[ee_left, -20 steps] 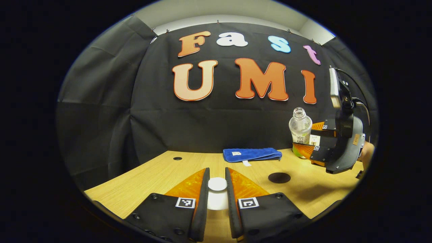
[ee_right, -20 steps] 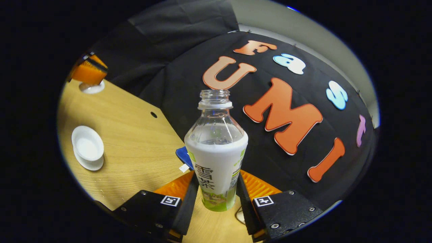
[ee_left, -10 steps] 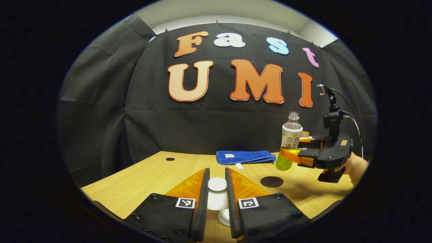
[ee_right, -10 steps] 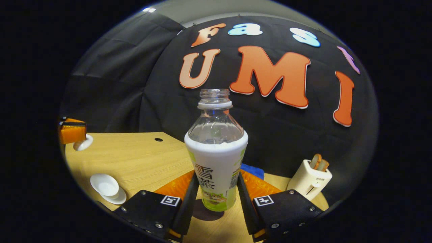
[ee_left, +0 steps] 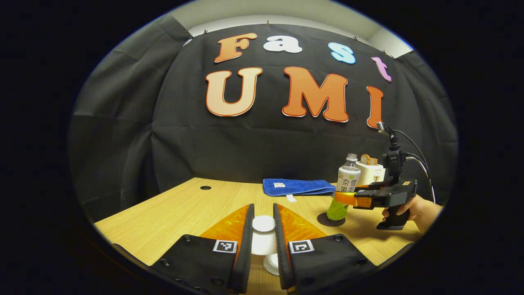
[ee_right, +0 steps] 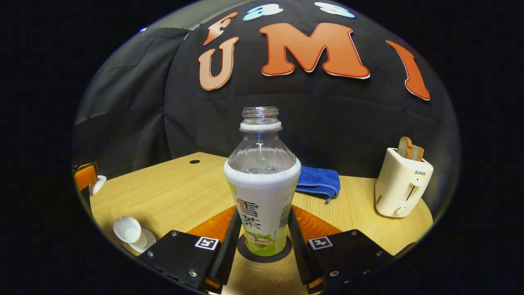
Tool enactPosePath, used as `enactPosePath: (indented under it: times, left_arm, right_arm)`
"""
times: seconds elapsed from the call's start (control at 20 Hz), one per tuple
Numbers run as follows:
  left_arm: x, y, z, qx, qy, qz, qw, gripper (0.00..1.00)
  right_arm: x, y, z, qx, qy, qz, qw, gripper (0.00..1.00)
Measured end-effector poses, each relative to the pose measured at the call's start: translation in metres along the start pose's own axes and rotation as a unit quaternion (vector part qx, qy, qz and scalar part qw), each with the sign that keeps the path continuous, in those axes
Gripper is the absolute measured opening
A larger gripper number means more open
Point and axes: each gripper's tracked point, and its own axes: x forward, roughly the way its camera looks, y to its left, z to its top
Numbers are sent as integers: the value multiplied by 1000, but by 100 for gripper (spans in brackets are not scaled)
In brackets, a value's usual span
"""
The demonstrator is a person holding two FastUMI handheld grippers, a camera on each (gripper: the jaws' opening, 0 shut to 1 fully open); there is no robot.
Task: Open the teacup lid with one hand, grasp the water bottle and pour water into the teacup with the other hand; after pouring, place the water bottle on the coaster and then close the teacup lid.
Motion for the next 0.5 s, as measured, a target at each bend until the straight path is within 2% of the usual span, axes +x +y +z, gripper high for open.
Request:
enactPosePath:
  times: [0.05,0.5]
  left_arm:
    - [1,-1,-2,-1,3,-1,1000,30]
    - [8,-15,-17,-18,30,-25,999,32]
  right_arm:
    - [0,0,-2,2,1,1,1000,65]
    - [17,-1,-14,1,13,-9,1000,67]
